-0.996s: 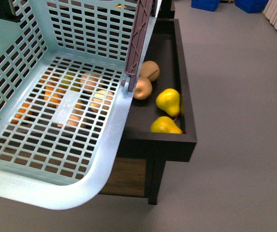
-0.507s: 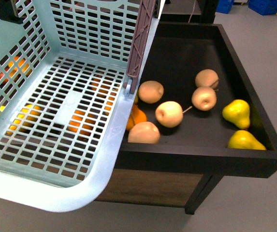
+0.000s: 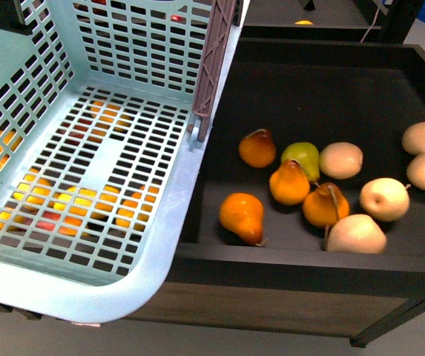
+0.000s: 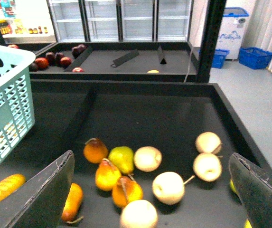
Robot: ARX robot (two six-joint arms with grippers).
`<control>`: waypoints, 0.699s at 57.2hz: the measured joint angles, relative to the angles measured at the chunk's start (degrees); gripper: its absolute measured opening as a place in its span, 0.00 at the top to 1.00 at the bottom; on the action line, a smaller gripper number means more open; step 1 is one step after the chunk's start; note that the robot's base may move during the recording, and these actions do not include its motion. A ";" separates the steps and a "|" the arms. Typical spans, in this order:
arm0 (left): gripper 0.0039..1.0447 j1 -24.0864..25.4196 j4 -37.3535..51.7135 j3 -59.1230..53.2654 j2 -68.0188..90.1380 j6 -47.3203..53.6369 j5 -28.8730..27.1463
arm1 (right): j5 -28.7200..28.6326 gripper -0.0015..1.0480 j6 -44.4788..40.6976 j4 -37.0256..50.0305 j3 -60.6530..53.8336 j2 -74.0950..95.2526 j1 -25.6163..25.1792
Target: Pick mango and avocado into basket
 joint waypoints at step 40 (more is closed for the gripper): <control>0.87 0.04 0.00 0.00 0.00 0.07 -0.20 | -0.26 0.08 -0.02 -0.02 0.00 0.07 0.00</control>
